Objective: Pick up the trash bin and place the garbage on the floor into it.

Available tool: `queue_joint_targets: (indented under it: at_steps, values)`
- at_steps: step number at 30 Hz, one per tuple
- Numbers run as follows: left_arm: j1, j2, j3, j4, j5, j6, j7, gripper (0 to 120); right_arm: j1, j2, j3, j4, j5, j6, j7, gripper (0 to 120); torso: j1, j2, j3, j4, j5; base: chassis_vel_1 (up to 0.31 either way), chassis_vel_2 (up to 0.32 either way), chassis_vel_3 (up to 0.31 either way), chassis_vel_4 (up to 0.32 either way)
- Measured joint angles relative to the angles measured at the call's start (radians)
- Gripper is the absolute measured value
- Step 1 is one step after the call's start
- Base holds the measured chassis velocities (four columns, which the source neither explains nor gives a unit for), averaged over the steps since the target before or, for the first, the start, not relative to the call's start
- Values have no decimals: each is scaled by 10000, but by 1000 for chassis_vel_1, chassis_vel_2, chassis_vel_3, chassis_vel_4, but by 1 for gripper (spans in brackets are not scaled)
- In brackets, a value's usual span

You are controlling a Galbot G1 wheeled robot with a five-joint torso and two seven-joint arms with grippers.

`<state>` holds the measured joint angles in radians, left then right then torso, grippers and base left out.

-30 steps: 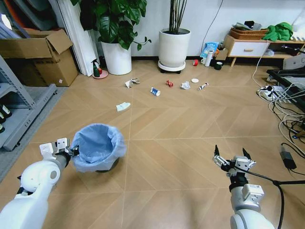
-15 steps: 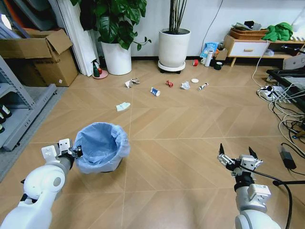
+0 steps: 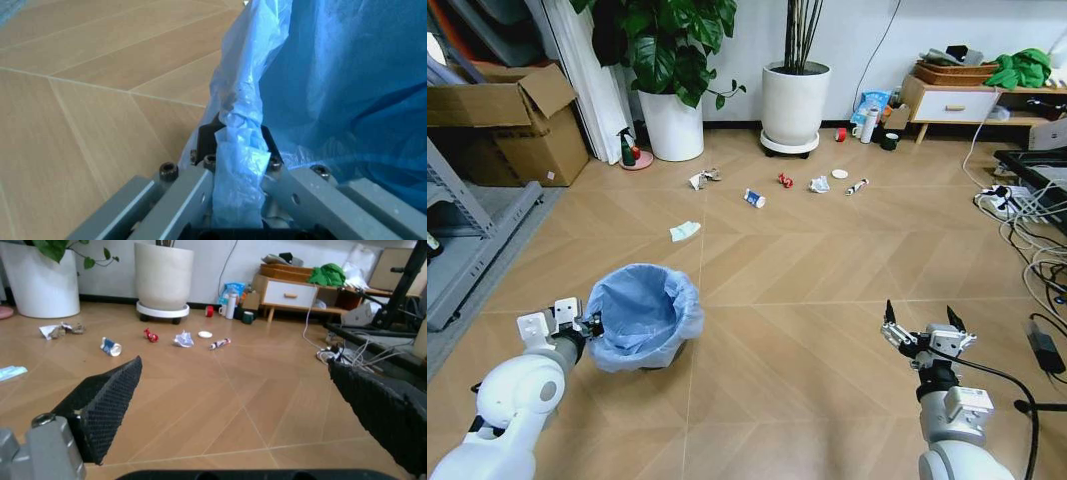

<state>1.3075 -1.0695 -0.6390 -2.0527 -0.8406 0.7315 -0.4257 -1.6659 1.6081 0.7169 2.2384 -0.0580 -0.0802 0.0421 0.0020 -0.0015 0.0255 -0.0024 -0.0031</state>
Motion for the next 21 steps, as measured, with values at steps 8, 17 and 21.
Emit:
queue_joint_targets:
  at_steps: [8, 17, 21]
  values:
    - [116, -8, 4, -96, 0, -38, 56, 0, -18, 0, -65, -1, -116, 2, 0, 100, 0, 0, 0, 1, 0, -27, 145, 35, -148]
    - [278, -31, -28, -191, 141, -110, 185, 0, -43, 0, -115, -6, -195, 31, -3, 100, -1, 0, 0, 1, 0, -14, 151, 33, -142]
    - [293, -46, -37, -232, 140, -114, 204, 0, -53, 0, -114, -7, -221, 36, -7, 100, -1, 0, 0, 0, 0, -55, 121, 68, -116]
